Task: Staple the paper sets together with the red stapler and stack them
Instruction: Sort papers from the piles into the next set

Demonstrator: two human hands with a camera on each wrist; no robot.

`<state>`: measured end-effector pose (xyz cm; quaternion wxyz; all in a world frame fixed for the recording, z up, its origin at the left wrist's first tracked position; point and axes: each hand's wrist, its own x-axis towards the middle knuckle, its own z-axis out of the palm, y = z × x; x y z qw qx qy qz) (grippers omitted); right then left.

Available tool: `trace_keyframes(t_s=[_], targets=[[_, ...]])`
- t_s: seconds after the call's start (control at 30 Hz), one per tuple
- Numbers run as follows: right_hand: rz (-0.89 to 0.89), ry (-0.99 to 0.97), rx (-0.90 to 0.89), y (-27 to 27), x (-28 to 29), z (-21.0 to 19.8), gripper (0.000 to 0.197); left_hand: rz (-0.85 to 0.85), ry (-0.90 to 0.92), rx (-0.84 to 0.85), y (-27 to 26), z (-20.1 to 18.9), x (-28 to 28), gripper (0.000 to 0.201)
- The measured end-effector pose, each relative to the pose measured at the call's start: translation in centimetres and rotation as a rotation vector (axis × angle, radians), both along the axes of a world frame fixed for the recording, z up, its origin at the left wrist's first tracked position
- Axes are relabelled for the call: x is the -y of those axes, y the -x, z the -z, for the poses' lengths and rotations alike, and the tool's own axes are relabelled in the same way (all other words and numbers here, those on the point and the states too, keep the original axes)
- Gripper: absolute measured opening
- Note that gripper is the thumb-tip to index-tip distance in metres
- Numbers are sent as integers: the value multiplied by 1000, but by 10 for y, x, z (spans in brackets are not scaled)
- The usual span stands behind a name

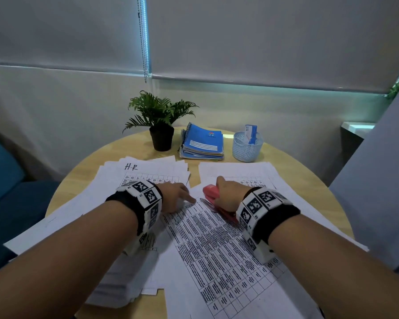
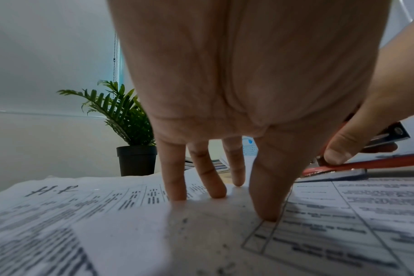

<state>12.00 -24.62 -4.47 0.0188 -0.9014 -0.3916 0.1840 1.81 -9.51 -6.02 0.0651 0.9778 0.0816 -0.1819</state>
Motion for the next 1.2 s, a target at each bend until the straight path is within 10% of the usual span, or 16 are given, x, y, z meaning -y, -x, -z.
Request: trace_keyframes(t_s=[1.2], targets=[[-22,109,132,1,-24,7,41,17,-24,-30,-3,1,-1,47]])
